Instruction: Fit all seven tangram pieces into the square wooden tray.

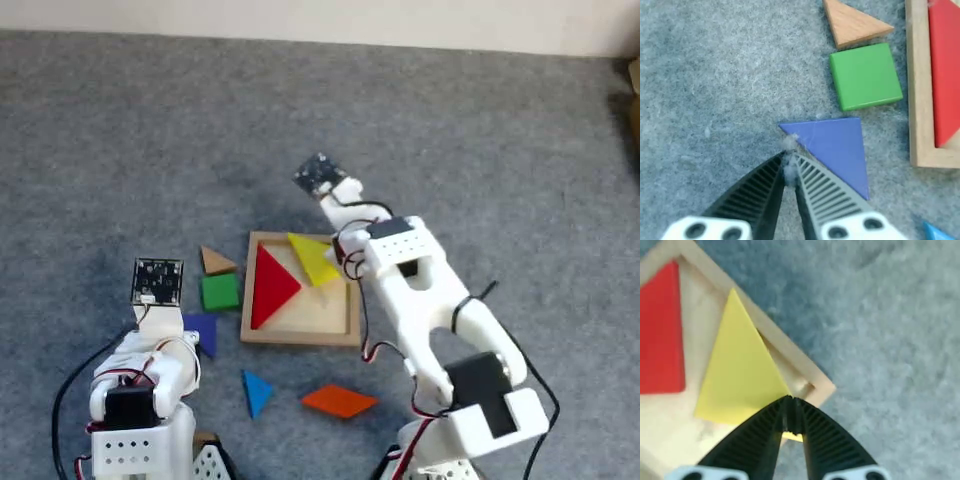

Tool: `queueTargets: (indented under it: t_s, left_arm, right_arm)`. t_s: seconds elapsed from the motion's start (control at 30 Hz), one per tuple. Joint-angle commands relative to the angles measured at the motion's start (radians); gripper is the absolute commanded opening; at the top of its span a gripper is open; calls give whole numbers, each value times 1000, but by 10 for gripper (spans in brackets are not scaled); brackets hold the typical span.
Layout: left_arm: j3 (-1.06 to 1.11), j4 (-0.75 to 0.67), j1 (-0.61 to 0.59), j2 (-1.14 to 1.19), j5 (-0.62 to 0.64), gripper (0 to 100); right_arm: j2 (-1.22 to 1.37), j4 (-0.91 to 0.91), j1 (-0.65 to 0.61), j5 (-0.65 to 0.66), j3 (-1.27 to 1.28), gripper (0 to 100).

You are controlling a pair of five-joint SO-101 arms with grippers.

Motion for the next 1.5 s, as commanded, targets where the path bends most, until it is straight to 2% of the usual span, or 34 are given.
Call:
queueTargets:
  t_s: [0.0,0.3,0.57,0.83,0.93,1.1,1.3,1.47]
  left_arm:
    - [21,5,-10,-5,-2,5]
    - [21,5,-10,-5,-2,5]
    - [21,5,-10,-5,-2,5]
    - [21,5,-10,-5,-2,5]
    - [21,5,-10,-5,-2,5]
    - [21,5,-10,-5,-2,5]
    - [21,5,-10,-5,-2,5]
    - [21,5,-10,-5,-2,5]
  right_arm:
    - [64,-10,-50,-9,-5,15]
    - [79,-12,-139,-5,-5,15]
    - [79,-136,-145,-3,1,15]
    - [64,-142,-182,-5,-2,15]
    - [-16,-142,-182,-9,4,15]
    - [-226,-59,-182,-20,85,15]
    - [-441,87,-188,-163,203,20]
    - [-552,254,-188,-164,259,21]
